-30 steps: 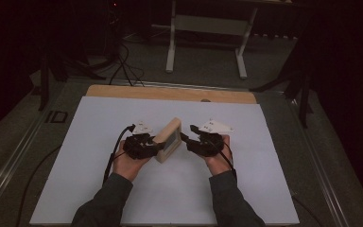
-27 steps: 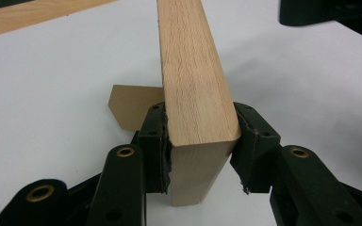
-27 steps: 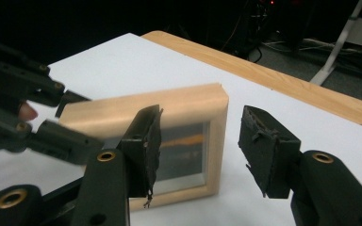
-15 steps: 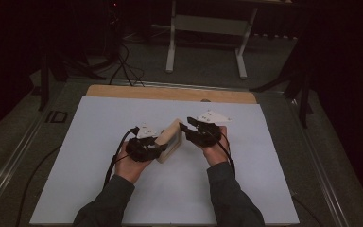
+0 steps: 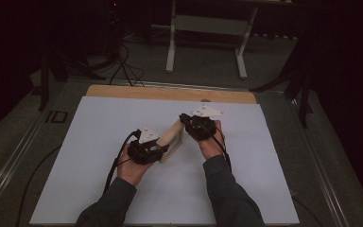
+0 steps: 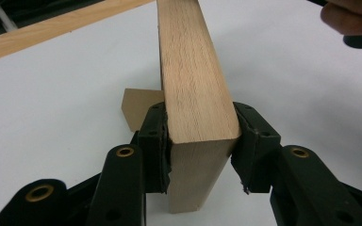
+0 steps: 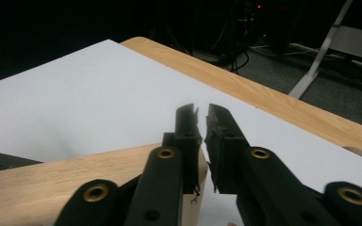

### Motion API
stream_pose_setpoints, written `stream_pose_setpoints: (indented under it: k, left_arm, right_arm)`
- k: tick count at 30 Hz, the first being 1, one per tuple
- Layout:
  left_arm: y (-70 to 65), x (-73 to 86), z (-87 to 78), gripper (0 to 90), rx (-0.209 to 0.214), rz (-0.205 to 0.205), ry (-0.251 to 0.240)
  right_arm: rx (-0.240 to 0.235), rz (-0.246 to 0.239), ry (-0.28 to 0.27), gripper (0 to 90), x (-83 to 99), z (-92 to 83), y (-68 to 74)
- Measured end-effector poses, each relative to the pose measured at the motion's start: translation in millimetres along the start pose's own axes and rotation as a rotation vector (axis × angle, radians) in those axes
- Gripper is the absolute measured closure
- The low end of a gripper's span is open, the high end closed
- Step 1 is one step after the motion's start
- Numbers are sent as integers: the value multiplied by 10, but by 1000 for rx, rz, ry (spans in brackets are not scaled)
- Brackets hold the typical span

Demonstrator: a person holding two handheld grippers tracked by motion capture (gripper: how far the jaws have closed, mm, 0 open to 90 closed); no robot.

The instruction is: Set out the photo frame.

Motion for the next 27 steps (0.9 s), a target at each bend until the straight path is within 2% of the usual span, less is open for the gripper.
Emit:
stream_pose_setpoints:
  k: [6, 22, 27]
  left_arm:
    - [-13, 10, 1, 600, -16, 0, -18]
    - [-24, 23, 6, 597, -37, 3, -35]
    - [-24, 28, 9, 593, -38, 3, -35]
  right_arm:
    - [9, -10, 17, 893, -3, 90, 12]
    - [22, 5, 66, 897, 15, 340, 44]
    - [27, 3, 78, 897, 11, 351, 44]
Point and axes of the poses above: each handheld gripper's, and its own axes: z roughly forward along the jaws, x roughly out of its underside, y roughly to its left, the point moved 7 cm from there along z, roughly forward along the jaws, and after that the axes turned 4 degrees about z, right-handed, at the moved point
